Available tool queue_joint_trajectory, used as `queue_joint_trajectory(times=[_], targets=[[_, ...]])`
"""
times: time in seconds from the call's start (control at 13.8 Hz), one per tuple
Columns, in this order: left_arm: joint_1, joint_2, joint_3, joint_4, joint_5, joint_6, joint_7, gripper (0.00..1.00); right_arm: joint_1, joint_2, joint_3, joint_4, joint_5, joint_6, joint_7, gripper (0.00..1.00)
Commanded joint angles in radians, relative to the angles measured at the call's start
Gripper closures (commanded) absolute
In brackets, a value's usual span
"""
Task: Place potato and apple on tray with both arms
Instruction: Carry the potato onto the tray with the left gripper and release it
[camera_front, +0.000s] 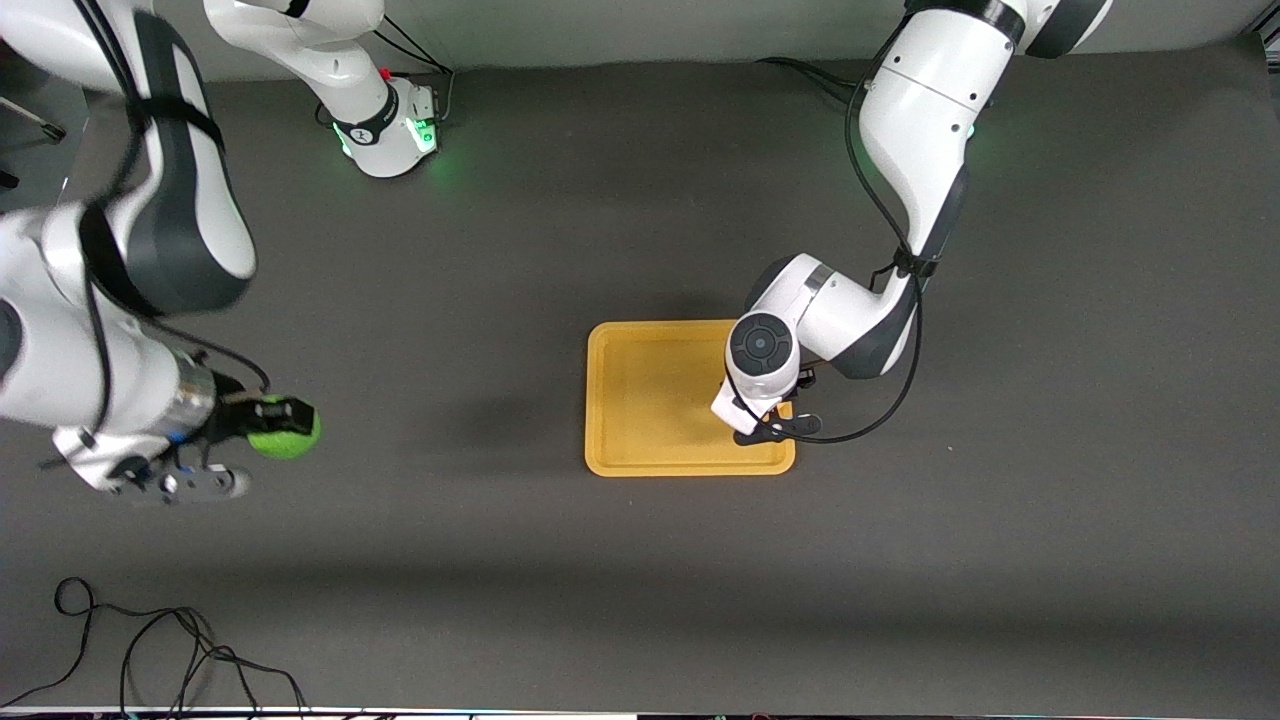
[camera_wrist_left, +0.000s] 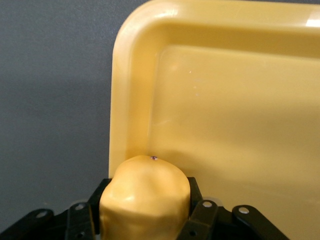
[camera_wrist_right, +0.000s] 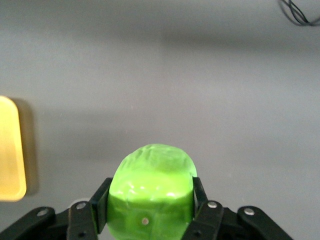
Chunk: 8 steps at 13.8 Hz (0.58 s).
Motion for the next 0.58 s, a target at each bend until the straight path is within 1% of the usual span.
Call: queue_joint_trajectory(times=[0.0, 0.14, 0.29, 0.36, 0.43, 0.51], targets=[[-0.013, -0.001, 0.010, 0.012, 0.025, -0.024, -0.027, 0.31, 0.010, -0.194, -0.012, -0.262, 0.029, 0.067, 0.011, 0.58], [-0.013, -0.001, 0.010, 0.012, 0.025, -0.024, -0.027, 0.30, 0.016, -0.212, -0.011, -0.302, 0.055, 0.092, 0.019, 0.58], [-0.014, -0.001, 0.010, 0.012, 0.025, -0.024, -0.029, 0.30, 0.023, -0.211, 0.000, -0.302, 0.063, 0.093, 0.045, 0.58], [-0.014, -0.002, 0.010, 0.012, 0.025, -0.025, -0.029, 0.30, 0.057, -0.211, -0.002, -0.301, 0.069, 0.093, 0.069, 0.58], [-0.014, -0.004, 0.010, 0.011, 0.025, -0.024, -0.026, 0.21, 0.080, -0.209, -0.002, -0.301, 0.069, 0.096, 0.101, 0.58], [-0.014, -0.004, 0.010, 0.012, 0.026, -0.024, -0.023, 0.10, 0.097, -0.208, -0.002, -0.301, 0.069, 0.102, 0.133, 0.58]])
